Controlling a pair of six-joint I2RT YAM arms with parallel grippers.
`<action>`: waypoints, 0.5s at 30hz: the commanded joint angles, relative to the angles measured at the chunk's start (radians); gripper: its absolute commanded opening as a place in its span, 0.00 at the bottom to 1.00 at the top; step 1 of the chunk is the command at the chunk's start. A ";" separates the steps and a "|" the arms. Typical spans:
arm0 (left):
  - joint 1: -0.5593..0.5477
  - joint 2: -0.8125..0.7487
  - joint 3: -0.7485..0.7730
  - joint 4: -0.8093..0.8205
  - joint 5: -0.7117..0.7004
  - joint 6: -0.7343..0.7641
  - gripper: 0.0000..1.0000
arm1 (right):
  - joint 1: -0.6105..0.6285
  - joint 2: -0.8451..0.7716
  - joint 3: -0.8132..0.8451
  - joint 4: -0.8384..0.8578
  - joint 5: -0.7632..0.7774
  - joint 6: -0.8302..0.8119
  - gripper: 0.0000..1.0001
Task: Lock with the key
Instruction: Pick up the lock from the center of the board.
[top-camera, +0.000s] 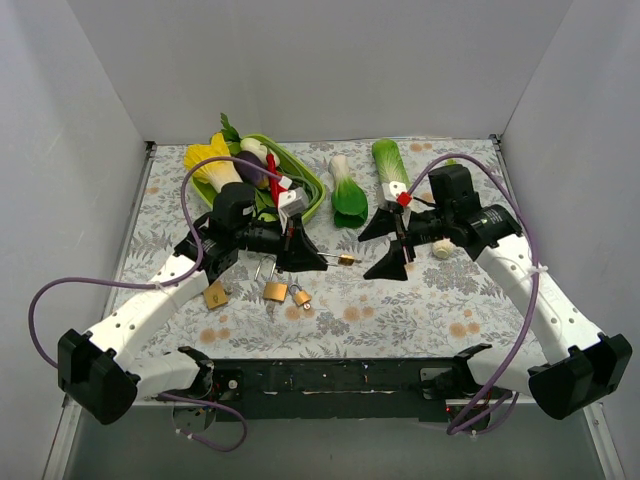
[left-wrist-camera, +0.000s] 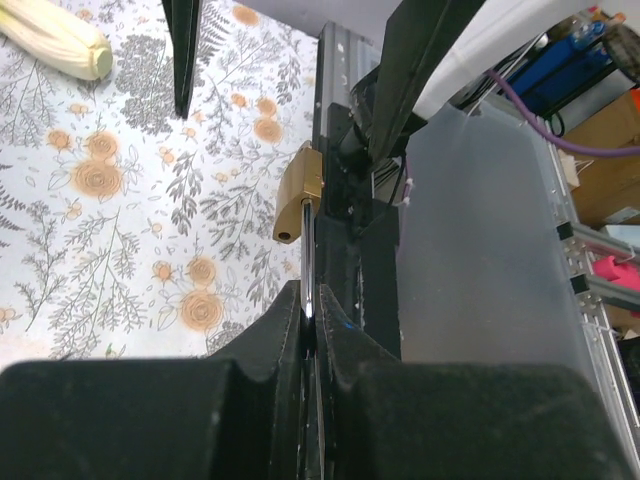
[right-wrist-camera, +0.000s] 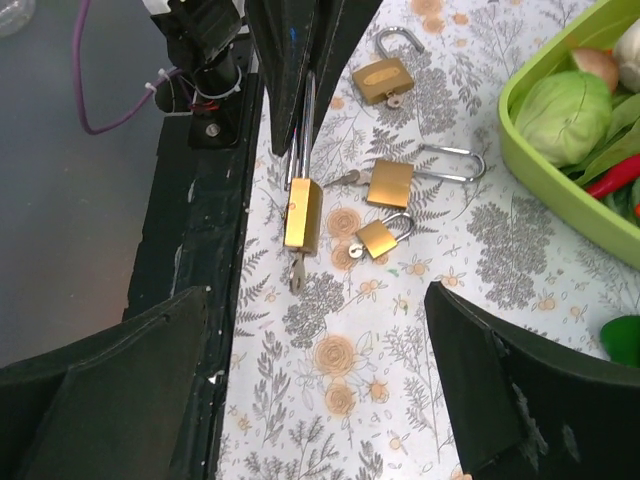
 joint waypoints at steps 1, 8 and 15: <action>0.003 0.008 0.058 0.064 0.047 -0.089 0.00 | 0.039 -0.012 -0.005 0.152 0.011 0.063 0.95; 0.003 0.017 0.062 0.101 0.044 -0.132 0.00 | 0.102 0.001 -0.002 0.171 0.050 0.079 0.82; 0.003 0.002 0.055 0.116 0.003 -0.134 0.00 | 0.133 0.027 0.009 0.171 0.059 0.102 0.59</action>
